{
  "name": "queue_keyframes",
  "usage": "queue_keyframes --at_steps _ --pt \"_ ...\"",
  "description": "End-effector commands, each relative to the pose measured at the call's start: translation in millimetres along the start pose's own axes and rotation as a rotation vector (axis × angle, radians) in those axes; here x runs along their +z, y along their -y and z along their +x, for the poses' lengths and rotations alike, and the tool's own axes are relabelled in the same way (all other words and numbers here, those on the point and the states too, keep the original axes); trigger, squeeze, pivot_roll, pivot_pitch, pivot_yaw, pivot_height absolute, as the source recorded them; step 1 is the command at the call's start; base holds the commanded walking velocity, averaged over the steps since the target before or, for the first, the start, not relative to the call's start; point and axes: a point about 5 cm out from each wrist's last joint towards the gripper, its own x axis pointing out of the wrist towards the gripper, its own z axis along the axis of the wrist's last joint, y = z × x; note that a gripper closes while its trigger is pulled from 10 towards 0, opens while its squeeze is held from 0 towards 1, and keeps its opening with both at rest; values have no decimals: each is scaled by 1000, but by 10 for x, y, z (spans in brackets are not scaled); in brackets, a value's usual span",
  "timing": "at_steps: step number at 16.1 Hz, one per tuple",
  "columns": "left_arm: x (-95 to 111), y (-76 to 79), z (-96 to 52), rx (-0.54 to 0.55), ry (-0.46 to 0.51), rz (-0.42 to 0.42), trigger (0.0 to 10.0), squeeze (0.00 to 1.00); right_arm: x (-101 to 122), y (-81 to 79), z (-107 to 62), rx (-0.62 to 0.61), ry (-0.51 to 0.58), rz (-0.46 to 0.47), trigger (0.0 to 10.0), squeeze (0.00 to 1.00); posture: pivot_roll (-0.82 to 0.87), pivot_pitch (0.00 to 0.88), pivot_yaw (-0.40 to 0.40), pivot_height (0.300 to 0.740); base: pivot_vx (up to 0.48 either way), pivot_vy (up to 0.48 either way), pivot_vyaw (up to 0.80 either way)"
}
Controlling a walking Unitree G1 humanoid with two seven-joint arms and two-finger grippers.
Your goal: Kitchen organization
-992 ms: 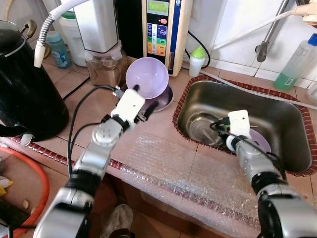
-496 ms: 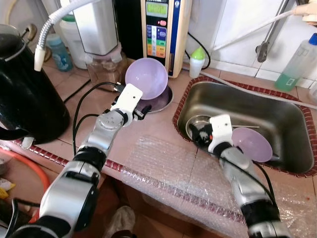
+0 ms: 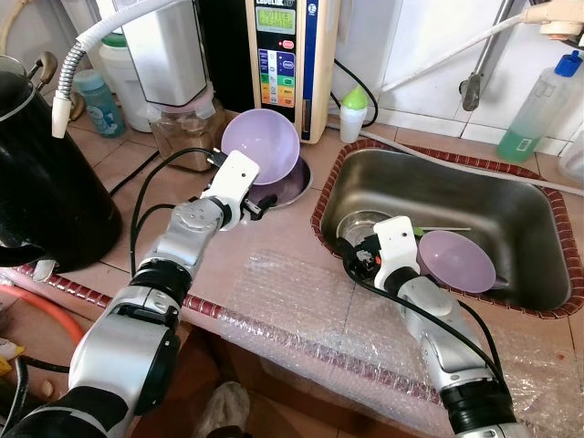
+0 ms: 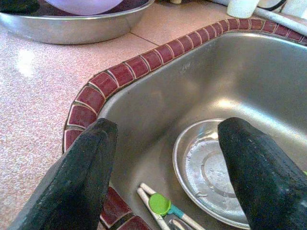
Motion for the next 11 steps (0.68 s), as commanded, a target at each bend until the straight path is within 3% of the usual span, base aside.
queue_keyframes --at_steps 1,5,11 --pt "-46 -21 -40 -19 -24 6 10000 0 -150 -48 -1 21 -83 8 10000 0 -17 0 66 740 0 0 0" --pt "-58 -57 -163 -65 -35 25 10000 0 -134 -30 25 23 -87 1 10000 0 -4 0 58 740 0 0 0" --pt "38 15 -450 -167 -30 40 10000 0 -108 -22 69 30 -85 -6 10000 0 12 0 53 740 0 0 0"
